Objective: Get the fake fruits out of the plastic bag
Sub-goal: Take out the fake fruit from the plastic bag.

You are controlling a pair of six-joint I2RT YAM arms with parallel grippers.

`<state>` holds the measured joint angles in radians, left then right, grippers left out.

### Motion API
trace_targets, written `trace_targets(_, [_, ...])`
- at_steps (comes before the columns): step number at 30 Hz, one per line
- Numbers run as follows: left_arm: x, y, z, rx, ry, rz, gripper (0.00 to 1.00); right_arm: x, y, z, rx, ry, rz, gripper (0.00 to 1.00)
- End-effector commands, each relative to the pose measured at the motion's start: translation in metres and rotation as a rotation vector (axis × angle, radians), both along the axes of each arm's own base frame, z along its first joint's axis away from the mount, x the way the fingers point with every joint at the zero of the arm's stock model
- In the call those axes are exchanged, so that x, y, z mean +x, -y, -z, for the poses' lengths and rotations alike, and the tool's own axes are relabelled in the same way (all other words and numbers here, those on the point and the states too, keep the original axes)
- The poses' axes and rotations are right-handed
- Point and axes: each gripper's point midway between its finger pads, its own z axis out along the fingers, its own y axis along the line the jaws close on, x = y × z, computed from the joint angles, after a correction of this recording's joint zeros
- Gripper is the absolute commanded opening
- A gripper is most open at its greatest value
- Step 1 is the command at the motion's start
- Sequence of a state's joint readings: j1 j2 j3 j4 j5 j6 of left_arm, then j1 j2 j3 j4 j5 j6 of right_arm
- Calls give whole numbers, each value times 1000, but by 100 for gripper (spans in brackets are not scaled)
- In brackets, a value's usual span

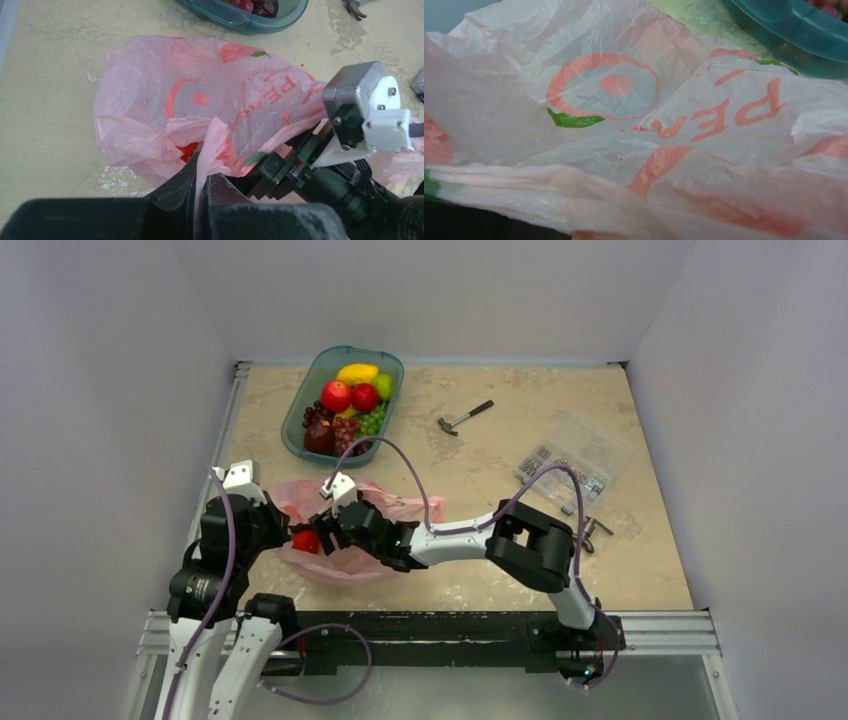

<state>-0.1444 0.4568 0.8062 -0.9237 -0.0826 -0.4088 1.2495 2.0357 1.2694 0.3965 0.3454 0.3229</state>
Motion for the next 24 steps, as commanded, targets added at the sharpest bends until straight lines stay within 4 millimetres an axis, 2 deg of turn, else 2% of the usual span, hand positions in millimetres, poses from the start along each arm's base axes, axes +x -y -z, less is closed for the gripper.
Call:
trace_targets(1, [3, -2, -8, -6, 33, -15, 0, 15, -23, -28, 85, 36, 20, 78])
trace_targets(4, [3, -1, -8, -7, 31, -12, 0, 20, -31, -28, 115, 15, 40, 89])
trace_targets(8, [3, 0, -8, -8, 33, -8, 0, 30, -35, -27, 161, -26, 106, 98])
trace_targets(13, [5, 6, -7, -19, 30, 26, 0, 40, -43, -23, 235, -97, 179, 99])
trace_targets(20, [7, 13, -7, -32, 29, 68, 0, 56, -61, -4, 288, -146, 234, 99])
trace_targets(24, [7, 13, -8, -32, 35, 70, 0, 67, -71, 22, 261, -200, 269, 99])
